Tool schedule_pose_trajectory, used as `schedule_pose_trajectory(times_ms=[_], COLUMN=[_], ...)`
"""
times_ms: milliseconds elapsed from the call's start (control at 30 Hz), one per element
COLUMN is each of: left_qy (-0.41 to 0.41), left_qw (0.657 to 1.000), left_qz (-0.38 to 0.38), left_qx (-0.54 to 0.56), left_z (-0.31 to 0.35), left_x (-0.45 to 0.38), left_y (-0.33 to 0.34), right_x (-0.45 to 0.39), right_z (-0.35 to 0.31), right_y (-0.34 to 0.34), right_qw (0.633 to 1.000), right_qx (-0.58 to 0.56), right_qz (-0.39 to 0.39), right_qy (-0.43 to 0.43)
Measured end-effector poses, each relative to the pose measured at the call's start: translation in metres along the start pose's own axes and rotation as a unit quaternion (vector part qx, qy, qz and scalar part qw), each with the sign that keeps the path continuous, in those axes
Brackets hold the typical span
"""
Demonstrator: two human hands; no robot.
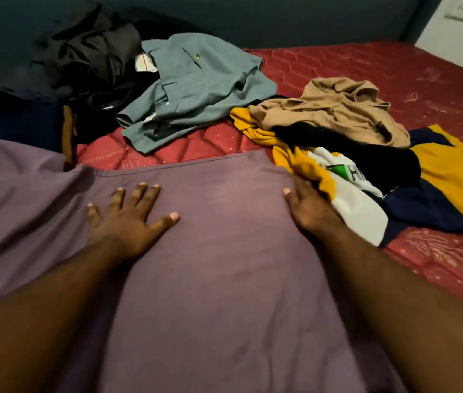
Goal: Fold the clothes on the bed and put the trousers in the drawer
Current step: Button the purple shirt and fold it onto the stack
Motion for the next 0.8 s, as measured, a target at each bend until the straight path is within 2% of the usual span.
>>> schedule_pose_trajectory(times_ms=[67, 100, 133, 167, 200, 267, 300, 333, 367, 500, 533, 600, 633, 700, 767, 800], left_qy=[-0.006, -0.005, 0.0, 0.008, 0.019, 0.026, 0.019, 0.007, 0.004, 0.008, 0.007, 0.007, 0.011, 0.019, 0.036, 0.047], left_qw=[1.0, 1.0, 1.0, 0.999, 0.998, 0.996, 0.997, 0.998, 0.999, 0.998, 0.998, 0.998, 0.999, 1.0, 0.999, 0.998], left_qz=[0.005, 0.011, 0.022, 0.04, 0.061, 0.082, 0.074, 0.059, 0.05, 0.063, 0.067, 0.058, 0.044, 0.023, 0.008, 0.002], left_qx=[0.004, 0.004, -0.002, -0.007, -0.012, -0.011, -0.007, 0.0, 0.002, -0.004, -0.006, -0.002, 0.004, 0.01, -0.012, -0.033], left_z=[-0.001, 0.001, 0.005, 0.008, 0.011, 0.011, 0.009, 0.006, 0.005, 0.002, 0.004, 0.004, 0.008, 0.004, -0.013, -0.03], left_x=[-0.001, -0.002, -0.004, -0.009, -0.015, -0.029, -0.036, -0.04, -0.043, -0.039, -0.04, -0.041, -0.04, -0.026, 0.0, 0.018], left_y=[0.002, 0.001, -0.001, -0.005, -0.011, -0.016, -0.015, -0.009, -0.005, -0.001, 0.0, 0.0, -0.001, -0.004, -0.003, 0.0], right_x=[-0.014, -0.013, -0.005, 0.001, 0.007, 0.014, 0.01, -0.004, -0.027, -0.099, -0.097, -0.06, -0.028, 0.053, 0.085, 0.084], right_z=[0.008, -0.005, -0.028, -0.061, -0.095, -0.15, -0.161, -0.156, -0.139, -0.041, -0.041, -0.091, -0.124, -0.171, -0.152, -0.123], right_y=[-0.016, -0.016, -0.013, -0.001, 0.017, 0.064, 0.079, 0.084, 0.079, 0.017, 0.01, 0.03, 0.051, 0.091, 0.084, 0.065], right_qw=[0.994, 0.986, 0.975, 0.971, 0.978, 0.98, 0.968, 0.959, 0.958, 0.983, 0.983, 0.982, 0.981, 0.961, 0.952, 0.958], right_qx=[0.006, 0.063, 0.138, 0.186, 0.183, 0.119, 0.122, 0.146, 0.177, 0.17, 0.176, 0.189, 0.174, 0.168, 0.209, 0.217], right_qz=[0.061, 0.087, 0.113, 0.118, 0.102, -0.025, -0.094, -0.123, -0.111, -0.057, -0.031, 0.005, -0.023, -0.126, -0.131, -0.125], right_qy=[0.085, 0.125, 0.132, 0.089, 0.007, -0.159, -0.198, -0.209, -0.197, 0.032, 0.047, -0.026, -0.082, -0.18, -0.18, -0.141])
Point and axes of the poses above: each hand's wrist, its own x-axis away from the middle knuckle, its own y-axis out of the palm, z = x × y, the point moved 6 cm from there along -x, towards the middle knuckle, and after that the axes turned 5 degrees about -y, right-handed, at the moved point
